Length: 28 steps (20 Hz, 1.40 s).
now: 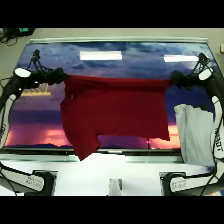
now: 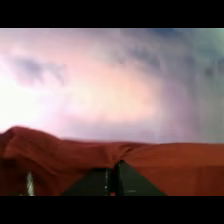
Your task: Fold the shirts.
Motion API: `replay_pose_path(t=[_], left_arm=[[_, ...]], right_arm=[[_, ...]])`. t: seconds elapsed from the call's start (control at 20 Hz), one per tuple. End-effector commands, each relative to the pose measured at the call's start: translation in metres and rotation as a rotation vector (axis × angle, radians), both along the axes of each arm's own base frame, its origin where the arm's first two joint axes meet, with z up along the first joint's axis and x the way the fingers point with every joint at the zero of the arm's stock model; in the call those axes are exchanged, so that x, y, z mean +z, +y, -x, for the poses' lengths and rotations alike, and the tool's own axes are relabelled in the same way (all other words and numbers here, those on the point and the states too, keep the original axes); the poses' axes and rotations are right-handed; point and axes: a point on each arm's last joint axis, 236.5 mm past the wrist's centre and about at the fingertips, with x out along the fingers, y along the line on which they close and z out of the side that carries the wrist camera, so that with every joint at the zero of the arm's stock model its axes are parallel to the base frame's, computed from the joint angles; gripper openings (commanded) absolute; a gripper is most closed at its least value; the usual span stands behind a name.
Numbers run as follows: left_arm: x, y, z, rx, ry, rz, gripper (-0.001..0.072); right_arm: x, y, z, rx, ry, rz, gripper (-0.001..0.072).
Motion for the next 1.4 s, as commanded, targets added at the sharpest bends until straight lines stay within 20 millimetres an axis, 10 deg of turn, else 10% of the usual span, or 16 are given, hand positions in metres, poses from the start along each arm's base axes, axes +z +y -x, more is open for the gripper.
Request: replay_pose_path(t=[0.0, 0.15, 0.45, 0.5, 0.6, 0.65, 0.95, 1.15, 1.35], left_arm=[[-0.042, 0.030, 0.066, -0.059, 0.301, -0.147, 0.0033], [-0.078, 0.030, 0.097, -0.088, 0.457, -0.172, 0.0033], [-0.087, 0.016, 0.103, -0.067, 0.500, -0.141, 0.0038], [-0.086, 0.016, 0.103, -0.058, 0.505, -0.136, 0.0086], [-0.082, 0.016, 0.109, -0.056, 0.542, -0.121, 0.0494], [-0.078, 0.019, 0.115, -0.071, 0.569, -0.116, 0.0555], [-0.043, 0.062, 0.177, -0.113, 0.650, -0.082, 0.0534], [-0.091, 0.038, 0.269, -0.091, 0.753, -0.025, 0.0535], [-0.120, 0.004, 0.313, -0.076, 0.776, 0.080, 0.0535]], right_arm=[[-0.029, -0.004, 0.062, 0.102, 0.257, 0.077, 0.0022], [-0.062, 0.003, 0.086, 0.051, 0.376, 0.014, 0.0022], [-0.084, 0.026, 0.109, 0.036, 0.457, -0.094, 0.0023], [-0.084, 0.025, 0.110, 0.036, 0.458, -0.095, 0.0040], [-0.079, 0.021, 0.109, 0.048, 0.450, -0.078, 0.0378], [-0.072, 0.014, 0.111, 0.053, 0.453, -0.054, 0.0496], [-0.040, -0.022, 0.157, 0.046, 0.539, -0.035, 0.0486], [-0.060, 0.007, 0.193, 0.087, 0.554, -0.107, 0.0488], [-0.067, 0.012, 0.220, 0.117, 0.590, -0.099, 0.0488]])
